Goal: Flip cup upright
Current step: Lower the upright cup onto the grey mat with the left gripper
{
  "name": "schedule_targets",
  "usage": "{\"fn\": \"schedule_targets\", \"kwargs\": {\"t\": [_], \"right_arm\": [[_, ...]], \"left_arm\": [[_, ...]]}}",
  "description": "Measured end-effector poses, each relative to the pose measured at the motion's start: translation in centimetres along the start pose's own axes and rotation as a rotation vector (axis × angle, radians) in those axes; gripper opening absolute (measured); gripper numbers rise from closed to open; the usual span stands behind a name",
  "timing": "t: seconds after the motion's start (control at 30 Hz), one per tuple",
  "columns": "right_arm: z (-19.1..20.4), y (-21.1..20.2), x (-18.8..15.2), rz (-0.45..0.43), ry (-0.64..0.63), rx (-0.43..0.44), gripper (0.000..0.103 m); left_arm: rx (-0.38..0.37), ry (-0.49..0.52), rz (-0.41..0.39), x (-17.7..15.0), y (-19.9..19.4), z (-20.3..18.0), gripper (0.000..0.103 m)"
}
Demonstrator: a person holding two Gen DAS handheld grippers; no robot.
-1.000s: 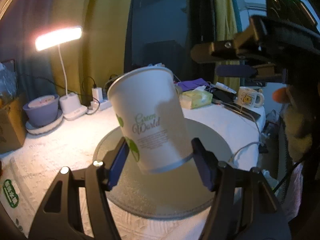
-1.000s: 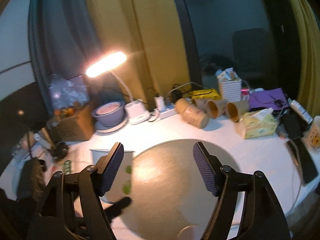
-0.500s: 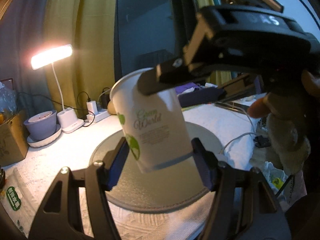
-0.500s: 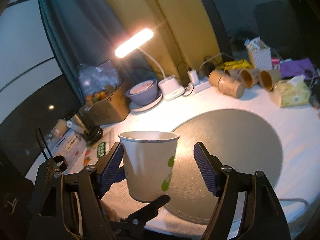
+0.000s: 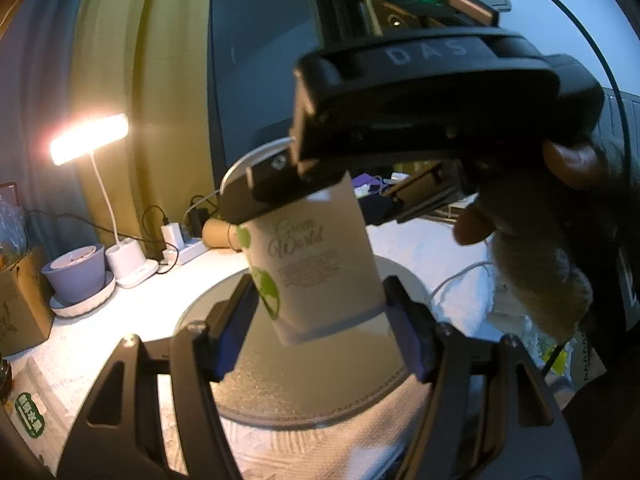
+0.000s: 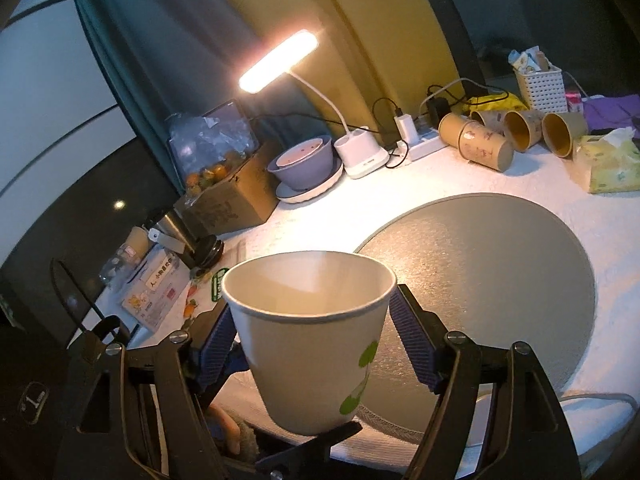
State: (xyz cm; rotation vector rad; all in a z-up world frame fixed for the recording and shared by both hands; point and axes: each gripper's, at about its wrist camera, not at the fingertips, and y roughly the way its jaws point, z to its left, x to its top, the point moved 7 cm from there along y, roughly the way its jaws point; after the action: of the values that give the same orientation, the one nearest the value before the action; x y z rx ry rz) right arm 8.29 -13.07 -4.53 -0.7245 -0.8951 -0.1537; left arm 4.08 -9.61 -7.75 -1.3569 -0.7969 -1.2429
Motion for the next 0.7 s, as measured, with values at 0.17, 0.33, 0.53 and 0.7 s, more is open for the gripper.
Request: {"fn": "schedule_targets", "kwargs": {"t": [0.17, 0.33, 0.53, 0.7], "right_arm": [[0.1, 0.1, 0.2, -0.005, -0.028, -0.020, 0.069], [-0.4, 0.3, 0.6, -0.025, -0.038, -0.052, 0.069], [-1.4, 0.3, 1.4, -0.081, -0.067, -0.145, 0.069], [-2.9, 1.8, 1.6, -0.093, -0.124, -0.274, 0.069]], "left_arm": [[-0.011, -0.035, 0.042, -0.4, 0.6, 0.5, 0.066], [-0.035, -0.076, 0.098, -1.3, 1.3, 1.3, 0.077], [-0.024, -0.159, 0.155, -2.4, 1.7, 3.0, 0.078], [0.006, -0.226, 0.185, -3.0, 2.0, 5.0, 0.078]]}}
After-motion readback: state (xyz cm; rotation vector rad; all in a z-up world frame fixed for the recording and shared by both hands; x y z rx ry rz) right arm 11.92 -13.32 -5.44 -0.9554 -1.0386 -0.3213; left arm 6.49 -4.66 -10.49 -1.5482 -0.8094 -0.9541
